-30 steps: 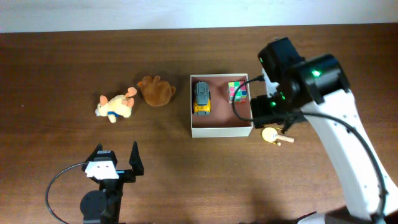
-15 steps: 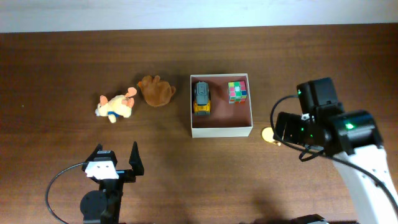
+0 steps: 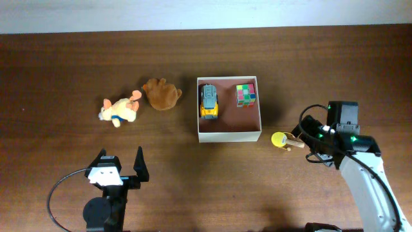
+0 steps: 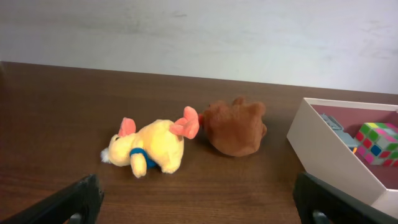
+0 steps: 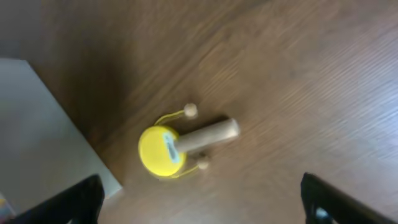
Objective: Pack container
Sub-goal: 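Move the right gripper down to the yellow toy drum handle, then close the right gripper on the drum's wooden handle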
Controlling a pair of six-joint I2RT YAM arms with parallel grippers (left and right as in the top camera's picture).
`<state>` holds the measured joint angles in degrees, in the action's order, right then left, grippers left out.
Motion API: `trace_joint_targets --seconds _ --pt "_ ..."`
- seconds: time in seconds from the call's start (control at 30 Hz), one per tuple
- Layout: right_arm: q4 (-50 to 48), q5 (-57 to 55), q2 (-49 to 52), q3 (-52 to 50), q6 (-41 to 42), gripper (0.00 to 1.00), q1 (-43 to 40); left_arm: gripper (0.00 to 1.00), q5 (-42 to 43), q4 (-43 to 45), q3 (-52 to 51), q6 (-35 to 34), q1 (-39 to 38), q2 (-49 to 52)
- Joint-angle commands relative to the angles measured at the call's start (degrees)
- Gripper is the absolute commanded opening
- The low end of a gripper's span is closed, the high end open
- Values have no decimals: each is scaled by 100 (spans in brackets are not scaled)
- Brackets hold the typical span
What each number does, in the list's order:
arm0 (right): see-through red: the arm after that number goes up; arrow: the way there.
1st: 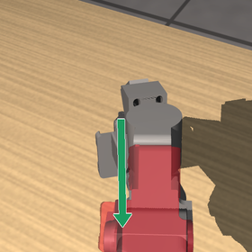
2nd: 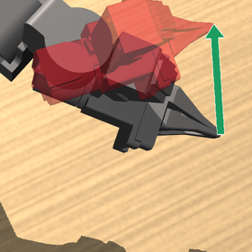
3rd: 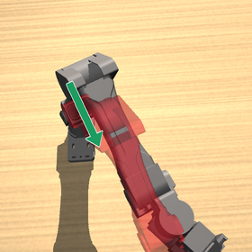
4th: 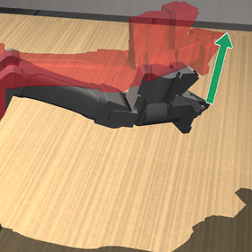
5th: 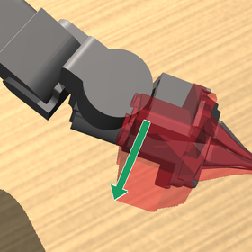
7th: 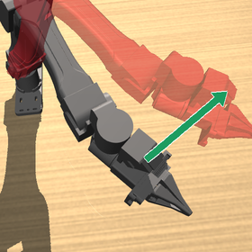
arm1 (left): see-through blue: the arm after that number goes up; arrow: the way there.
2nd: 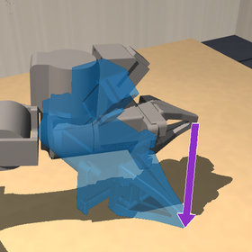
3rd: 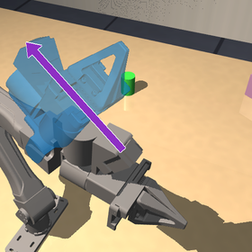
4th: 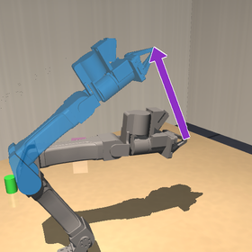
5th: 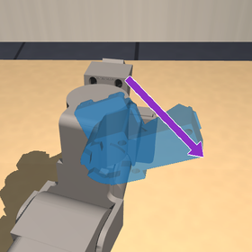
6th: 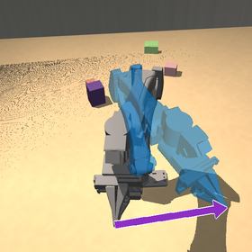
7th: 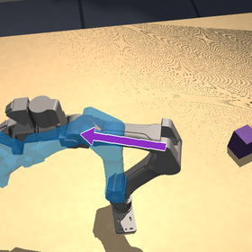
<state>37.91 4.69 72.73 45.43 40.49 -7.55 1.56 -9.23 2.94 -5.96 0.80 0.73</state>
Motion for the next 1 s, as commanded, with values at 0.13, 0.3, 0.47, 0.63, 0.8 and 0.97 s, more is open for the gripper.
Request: trace_joint_targets --seconds 0.13,0.3,0.47,0.63,0.8,0.97 --pt "-855 284 564 -396 1626 93 -24 100 63 2 -26 92 24 -44" --pt "-1438 289 1167 -396 1858 92 -24 100 61 2 -26 92 24 -44" --pt "-1764 291 1694 -396 2004 88 -24 100 61 2 -26 92 24 -44" --pt "-1906 437 2039 -396 2446 83 -24 100 63 2 -26 92 24 -44" --pt "-2074 636 2135 -396 2778 61 -22 100 61 2 -26 92 24 -44" --pt "-1985 693 2135 -396 2728 52 -22 100 63 2 -26 92 24 -44"
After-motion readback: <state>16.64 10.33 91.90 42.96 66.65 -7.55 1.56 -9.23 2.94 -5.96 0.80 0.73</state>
